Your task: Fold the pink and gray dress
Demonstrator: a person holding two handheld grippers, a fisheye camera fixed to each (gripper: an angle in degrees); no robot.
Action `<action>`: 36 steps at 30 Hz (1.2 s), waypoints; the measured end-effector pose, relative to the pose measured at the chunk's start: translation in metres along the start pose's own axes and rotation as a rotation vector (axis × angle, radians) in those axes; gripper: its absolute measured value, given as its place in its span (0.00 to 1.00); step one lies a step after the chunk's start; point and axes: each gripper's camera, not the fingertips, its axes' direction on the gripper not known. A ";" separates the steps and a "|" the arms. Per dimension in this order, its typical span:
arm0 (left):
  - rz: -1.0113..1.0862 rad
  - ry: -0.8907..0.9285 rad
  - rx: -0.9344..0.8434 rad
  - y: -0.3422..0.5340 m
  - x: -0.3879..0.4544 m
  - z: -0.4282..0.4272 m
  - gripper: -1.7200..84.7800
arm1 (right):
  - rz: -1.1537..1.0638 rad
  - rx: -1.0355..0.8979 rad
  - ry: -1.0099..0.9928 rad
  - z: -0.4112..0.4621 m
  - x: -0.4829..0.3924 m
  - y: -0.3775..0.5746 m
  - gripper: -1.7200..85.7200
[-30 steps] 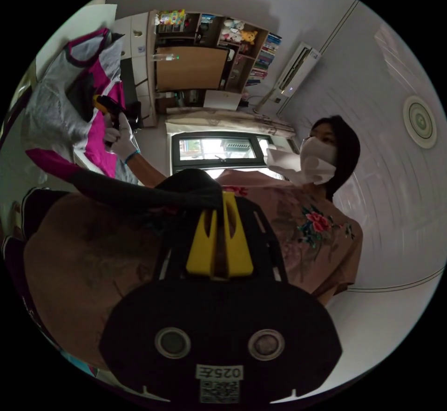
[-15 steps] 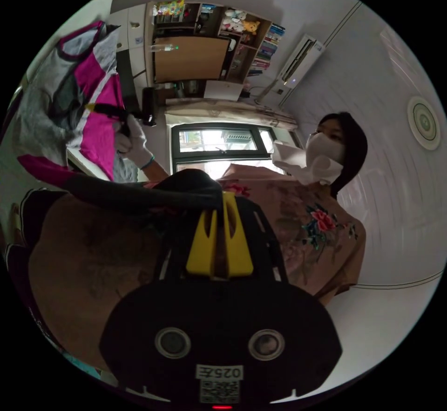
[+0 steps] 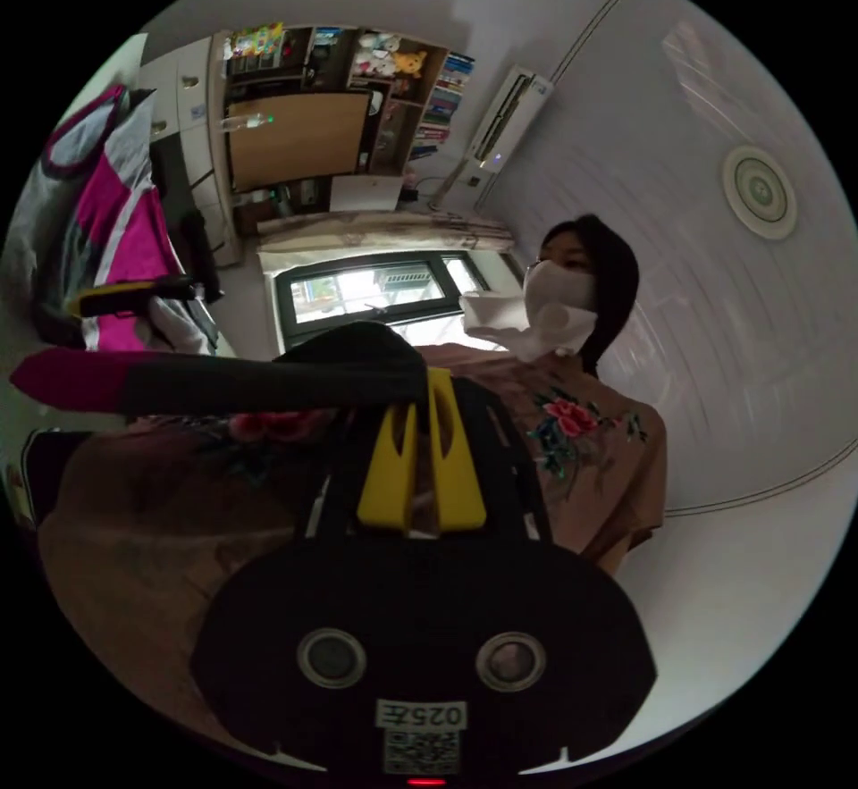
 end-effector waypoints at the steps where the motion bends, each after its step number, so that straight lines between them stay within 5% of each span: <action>1: -0.013 -0.011 0.003 -0.001 -0.001 -0.002 0.01 | -0.020 0.012 -0.007 -0.002 -0.009 0.010 0.01; 11: -0.148 0.065 -0.045 -0.050 -0.021 0.031 0.01 | 0.093 0.051 -0.086 0.022 -0.004 0.047 0.01; 14: -0.198 0.031 -0.045 -0.106 -0.034 0.045 0.01 | 0.114 0.296 -0.013 -0.049 -0.015 0.096 0.01; 19: -0.288 -0.038 -0.058 -0.249 -0.089 0.049 0.01 | 0.154 0.748 0.412 -0.176 -0.075 0.208 0.01; 25: -0.395 -0.333 -0.098 -0.381 -0.170 0.039 0.01 | 0.116 1.213 0.637 -0.210 -0.129 0.272 0.01; 30: -0.553 -0.443 -0.123 -0.443 -0.258 0.019 0.01 | 0.497 0.938 0.920 -0.156 -0.105 0.223 0.01; 33: -0.638 -0.336 -0.055 -0.468 -0.302 0.008 0.01 | 0.631 0.544 0.797 -0.105 -0.057 0.185 0.01; 36: -0.703 -0.339 -0.073 -0.491 -0.337 0.001 0.01 | 0.686 0.501 0.564 -0.069 -0.017 0.170 0.01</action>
